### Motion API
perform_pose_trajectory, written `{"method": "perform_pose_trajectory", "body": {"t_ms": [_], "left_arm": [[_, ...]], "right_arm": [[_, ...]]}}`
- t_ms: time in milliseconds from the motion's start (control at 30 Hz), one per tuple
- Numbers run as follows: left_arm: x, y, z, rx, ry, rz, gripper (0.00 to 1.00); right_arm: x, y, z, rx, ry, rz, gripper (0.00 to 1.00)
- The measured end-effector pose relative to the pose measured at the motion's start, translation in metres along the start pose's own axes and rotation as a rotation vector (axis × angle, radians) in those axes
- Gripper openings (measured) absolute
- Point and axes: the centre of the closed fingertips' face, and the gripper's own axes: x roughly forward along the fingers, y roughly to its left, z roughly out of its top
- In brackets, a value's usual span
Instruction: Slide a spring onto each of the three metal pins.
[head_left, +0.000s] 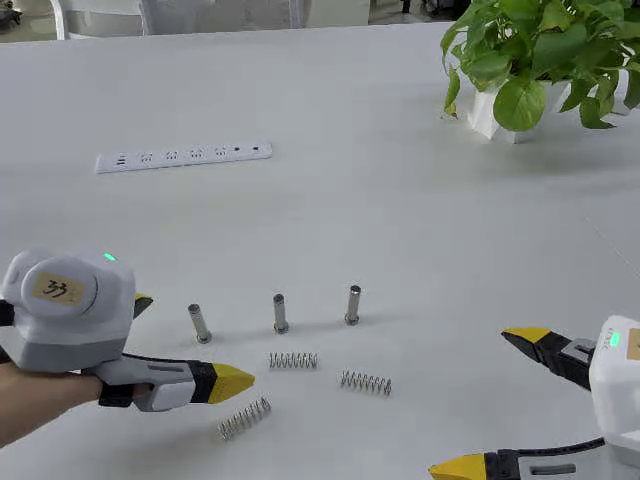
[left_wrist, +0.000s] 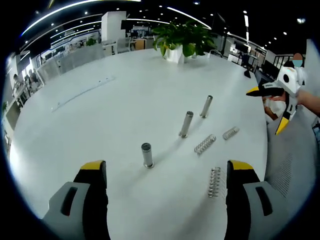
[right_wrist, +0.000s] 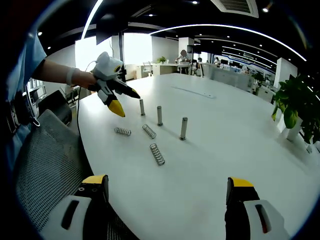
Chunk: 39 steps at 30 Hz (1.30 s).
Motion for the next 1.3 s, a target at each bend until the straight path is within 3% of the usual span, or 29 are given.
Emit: {"method": "perform_pose_trajectory", "body": {"t_ms": [400, 867, 1300], "left_arm": [[-0.017, -0.007, -0.021, -0.044, -0.02, 0.003, 0.99], [-0.034, -0.025, -0.048, -0.083, -0.042, 0.014, 0.99], [-0.039, -0.04, -0.054, -0.074, -0.073, 0.012, 0.96]], "right_arm": [[0.003, -0.002, 0.003, -0.039, 0.023, 0.019, 0.99], [0.006, -0.003, 0.009, -0.085, 0.041, 0.043, 0.99], [0.006, 0.0, 0.008, -0.1, 0.051, 0.058, 0.99]]}}
